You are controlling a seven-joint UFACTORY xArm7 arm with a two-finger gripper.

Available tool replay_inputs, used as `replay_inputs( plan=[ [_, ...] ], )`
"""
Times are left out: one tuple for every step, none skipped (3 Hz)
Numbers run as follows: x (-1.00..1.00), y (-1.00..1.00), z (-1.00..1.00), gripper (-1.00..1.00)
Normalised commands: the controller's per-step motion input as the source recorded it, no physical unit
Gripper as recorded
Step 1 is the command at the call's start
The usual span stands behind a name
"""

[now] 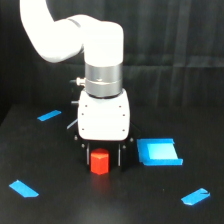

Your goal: Pick up the red object from the table

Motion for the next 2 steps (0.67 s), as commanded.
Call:
replay_inputs(
  plan=[
    [0.09, 0.02, -0.10, -0.99],
    [0.08, -0.08, -0.19, -0.99]
  ],
)
